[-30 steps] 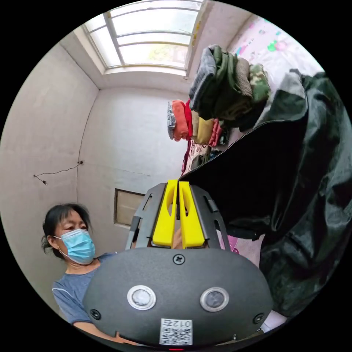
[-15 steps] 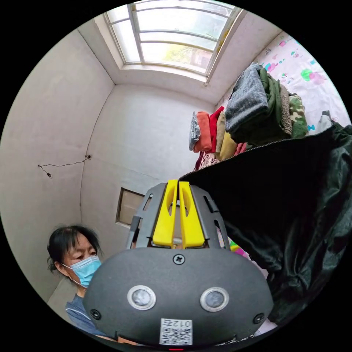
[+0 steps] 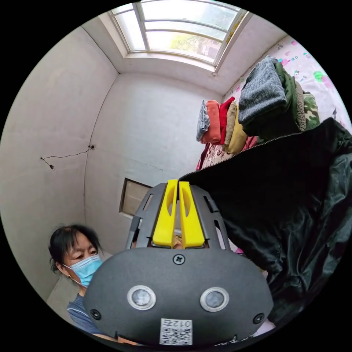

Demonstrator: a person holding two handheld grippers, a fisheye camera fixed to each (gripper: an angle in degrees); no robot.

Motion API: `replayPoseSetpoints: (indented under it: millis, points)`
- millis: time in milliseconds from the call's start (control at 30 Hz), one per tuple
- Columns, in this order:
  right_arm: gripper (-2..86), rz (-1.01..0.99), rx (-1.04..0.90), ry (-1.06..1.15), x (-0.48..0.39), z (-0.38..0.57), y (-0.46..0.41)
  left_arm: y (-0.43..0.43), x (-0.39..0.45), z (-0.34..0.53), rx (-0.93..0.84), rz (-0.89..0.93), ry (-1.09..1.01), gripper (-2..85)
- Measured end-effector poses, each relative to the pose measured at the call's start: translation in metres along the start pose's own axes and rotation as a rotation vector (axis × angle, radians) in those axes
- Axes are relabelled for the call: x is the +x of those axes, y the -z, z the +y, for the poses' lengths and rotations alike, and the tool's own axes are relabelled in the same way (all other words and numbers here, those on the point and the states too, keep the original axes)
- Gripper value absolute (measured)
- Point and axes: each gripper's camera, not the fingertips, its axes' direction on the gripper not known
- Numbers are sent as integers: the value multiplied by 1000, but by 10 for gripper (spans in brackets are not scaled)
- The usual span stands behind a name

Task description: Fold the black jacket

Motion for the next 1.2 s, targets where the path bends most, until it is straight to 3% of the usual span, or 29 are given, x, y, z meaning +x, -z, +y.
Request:
replayPoseSetpoints:
  millis: [67,333,433,500,633,733,833,933,1000,1200]
  points:
    - [2,4,17,2,-3,10,11,-6,-2,-2,-28,7,16,5]
    - [1,139,59,5,-9,110,74,83,11,38,10,-417,356,-3]
    - [1,228,37,-174,45,191,95,84,30,66,-151,-491,424,-3]
    - [1,254,69,-430,116,272,115,50,40,94,-340,-514,412,-3]
    - [1,220,185,-716,193,386,135,-30,41,139,-570,-524,363,-3]
    - [1,241,224,-676,192,420,137,-76,45,155,-643,-544,285,-3]
    - [1,227,182,-413,148,417,130,-93,54,153,-663,-602,193,-2]
    - [1,412,72,-378,139,429,119,-110,51,158,-690,-604,153,1]
    - [2,490,7,-482,170,453,113,-113,33,166,-662,-556,245,8]
    - [0,633,-66,-409,157,467,111,-61,-27,175,-409,-362,578,36]
